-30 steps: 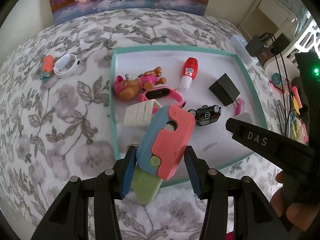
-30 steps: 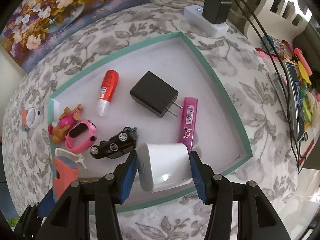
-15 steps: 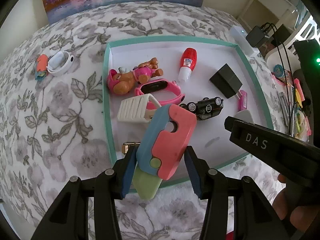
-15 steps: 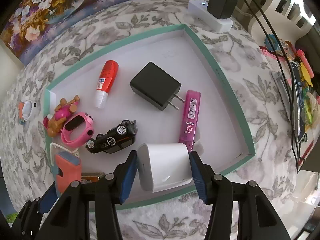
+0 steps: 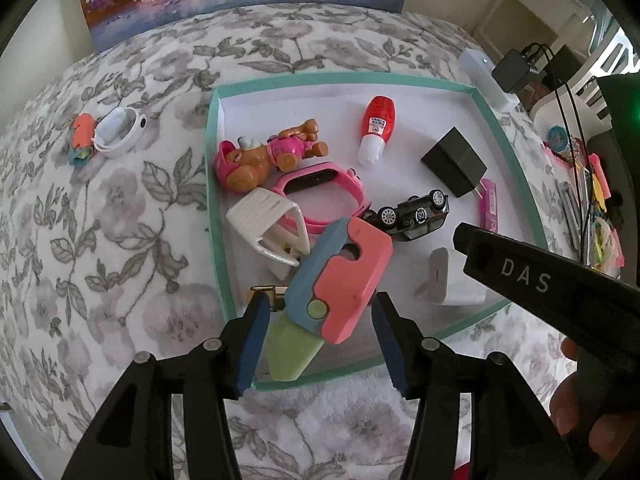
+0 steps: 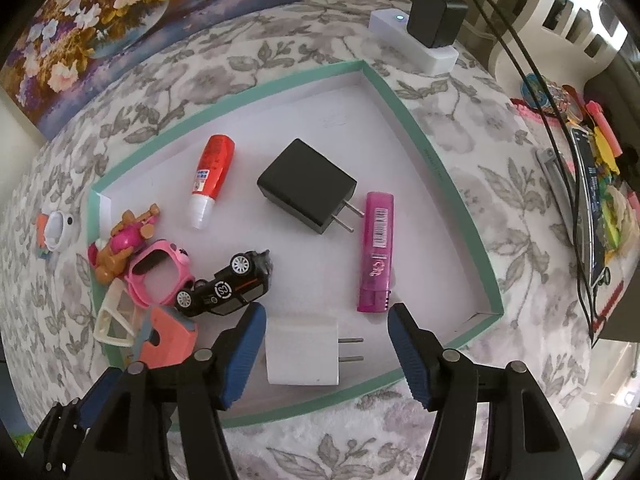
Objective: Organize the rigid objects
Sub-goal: 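Open the right gripper to drop the adapter while the left drops the knife, then move both grippers back from the tray toward the last items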
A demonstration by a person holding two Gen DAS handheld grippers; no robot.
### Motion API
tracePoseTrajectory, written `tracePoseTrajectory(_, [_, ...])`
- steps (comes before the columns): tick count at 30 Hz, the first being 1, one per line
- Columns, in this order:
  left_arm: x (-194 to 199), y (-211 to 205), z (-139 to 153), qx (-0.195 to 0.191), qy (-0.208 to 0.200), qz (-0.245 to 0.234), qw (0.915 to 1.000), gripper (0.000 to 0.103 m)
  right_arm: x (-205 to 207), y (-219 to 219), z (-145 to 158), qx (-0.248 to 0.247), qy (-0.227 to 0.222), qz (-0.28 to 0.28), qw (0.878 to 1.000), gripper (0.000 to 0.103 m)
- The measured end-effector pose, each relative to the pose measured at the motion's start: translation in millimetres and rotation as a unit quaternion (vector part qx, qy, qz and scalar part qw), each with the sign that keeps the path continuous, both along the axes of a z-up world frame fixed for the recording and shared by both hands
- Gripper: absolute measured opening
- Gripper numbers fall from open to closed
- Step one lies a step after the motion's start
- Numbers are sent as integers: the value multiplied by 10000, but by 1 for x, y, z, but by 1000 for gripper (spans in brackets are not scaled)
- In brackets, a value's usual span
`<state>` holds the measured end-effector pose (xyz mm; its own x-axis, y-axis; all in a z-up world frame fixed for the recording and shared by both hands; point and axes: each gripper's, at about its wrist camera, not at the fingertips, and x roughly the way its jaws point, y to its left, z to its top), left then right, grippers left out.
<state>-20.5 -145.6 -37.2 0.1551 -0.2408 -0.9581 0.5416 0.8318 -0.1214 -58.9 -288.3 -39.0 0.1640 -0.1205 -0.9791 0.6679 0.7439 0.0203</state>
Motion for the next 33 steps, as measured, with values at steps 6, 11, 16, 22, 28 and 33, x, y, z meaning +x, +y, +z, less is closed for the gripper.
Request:
tracePoseTrajectory(6, [0,3,11,-188,-91,20,9998,59,-5,-6,10,-9,-199,-97,9998,68])
tracePoseTrajectory(11, [3,11,21,-333,-169,150,9992,70,-6,-9,14,27,-289,-213,9994,68])
tracePoseTrajectory(16, [11,25,29,-445,-268,454,9976,70,-6,-10,14,42,-281,-221,9994,67])
tracePoseTrajectory(22, [29,49,30,-485,-317,959,9937,81,-4,-7,12,42,-250,-184,9995,67])
tracePoseTrajectory(28, [43,73,27,-311,-441,1488,9874,82,-3,-4,10,24,-202,-152,9997,75])
tracePoseTrajectory(33, [51,86,23,-253,-378,1810,9824,95,-1,-4,11,-27,-230,-101,9997,79])
